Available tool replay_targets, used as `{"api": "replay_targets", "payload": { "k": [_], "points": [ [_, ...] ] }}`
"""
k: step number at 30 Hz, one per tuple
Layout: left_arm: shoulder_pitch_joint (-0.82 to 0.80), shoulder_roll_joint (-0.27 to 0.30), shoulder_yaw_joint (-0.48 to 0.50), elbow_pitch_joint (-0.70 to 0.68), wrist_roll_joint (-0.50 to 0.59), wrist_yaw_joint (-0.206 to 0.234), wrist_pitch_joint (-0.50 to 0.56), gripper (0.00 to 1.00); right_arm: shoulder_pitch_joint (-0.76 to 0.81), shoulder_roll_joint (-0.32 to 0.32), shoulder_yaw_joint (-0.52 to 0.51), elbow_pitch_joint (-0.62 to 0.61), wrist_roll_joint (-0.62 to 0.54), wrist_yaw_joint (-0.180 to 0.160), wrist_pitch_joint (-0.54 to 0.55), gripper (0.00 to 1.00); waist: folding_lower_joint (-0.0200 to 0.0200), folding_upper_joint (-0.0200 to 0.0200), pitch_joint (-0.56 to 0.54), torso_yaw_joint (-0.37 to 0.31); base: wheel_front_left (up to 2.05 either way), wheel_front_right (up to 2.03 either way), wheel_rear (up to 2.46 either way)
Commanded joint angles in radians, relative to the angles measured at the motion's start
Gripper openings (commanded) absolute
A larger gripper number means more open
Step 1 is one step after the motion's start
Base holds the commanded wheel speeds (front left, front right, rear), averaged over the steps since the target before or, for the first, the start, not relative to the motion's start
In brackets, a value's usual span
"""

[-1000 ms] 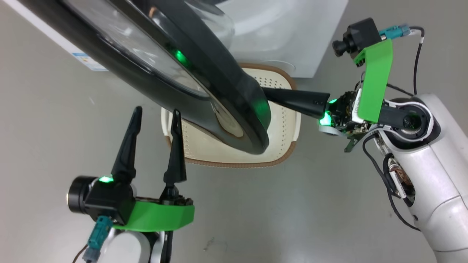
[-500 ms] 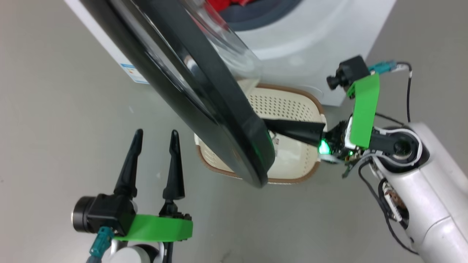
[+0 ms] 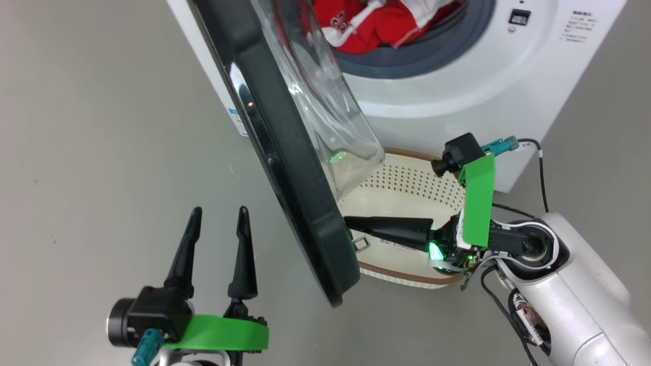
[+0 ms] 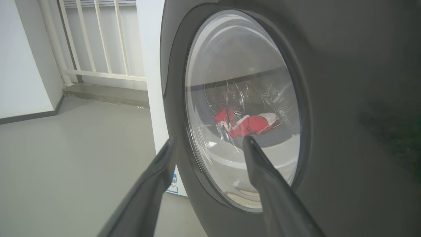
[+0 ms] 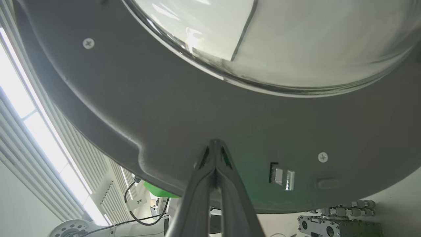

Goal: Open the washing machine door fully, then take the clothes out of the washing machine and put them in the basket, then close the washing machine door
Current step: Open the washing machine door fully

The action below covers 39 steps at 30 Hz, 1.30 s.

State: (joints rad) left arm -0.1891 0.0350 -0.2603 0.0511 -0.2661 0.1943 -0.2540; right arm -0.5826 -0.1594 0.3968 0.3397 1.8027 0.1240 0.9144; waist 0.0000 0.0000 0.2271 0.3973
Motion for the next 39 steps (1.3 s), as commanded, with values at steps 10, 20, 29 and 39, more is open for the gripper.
{"api": "replay_targets", "payload": {
  "k": [10, 20, 29, 39],
  "points": [
    [0.027, 0.015, 0.024, 0.002, -0.02, 0.006, -0.008, 1.0, 0.035, 0.035, 0.031, -0.012, 0.002, 0.007, -0.012, 0.0, 0.0, 0.0, -0.069, 0.103, 0.0, 0.0, 0.0],
    [0.043, 0.015, 0.029, 0.001, -0.027, 0.006, -0.008, 1.0, 0.033, 0.044, 0.056, 0.006, -0.001, 0.007, -0.013, 0.0, 0.0, 0.0, -0.077, 0.158, 0.0, 0.0, 0.0],
    [0.067, 0.015, 0.036, -0.029, -0.026, 0.019, -0.008, 1.0, 0.006, 0.064, 0.078, 0.036, 0.008, 0.007, -0.003, 0.0, 0.0, 0.0, -0.074, 0.162, 0.0, 0.0, 0.0],
    [0.065, 0.015, 0.027, -0.025, -0.038, 0.018, -0.008, 1.0, 0.007, 0.035, 0.065, -0.007, -0.134, 0.007, -0.136, 0.41, 0.0, 0.0, -0.073, 0.158, 0.0, 0.0, 0.0]
  ]
}}
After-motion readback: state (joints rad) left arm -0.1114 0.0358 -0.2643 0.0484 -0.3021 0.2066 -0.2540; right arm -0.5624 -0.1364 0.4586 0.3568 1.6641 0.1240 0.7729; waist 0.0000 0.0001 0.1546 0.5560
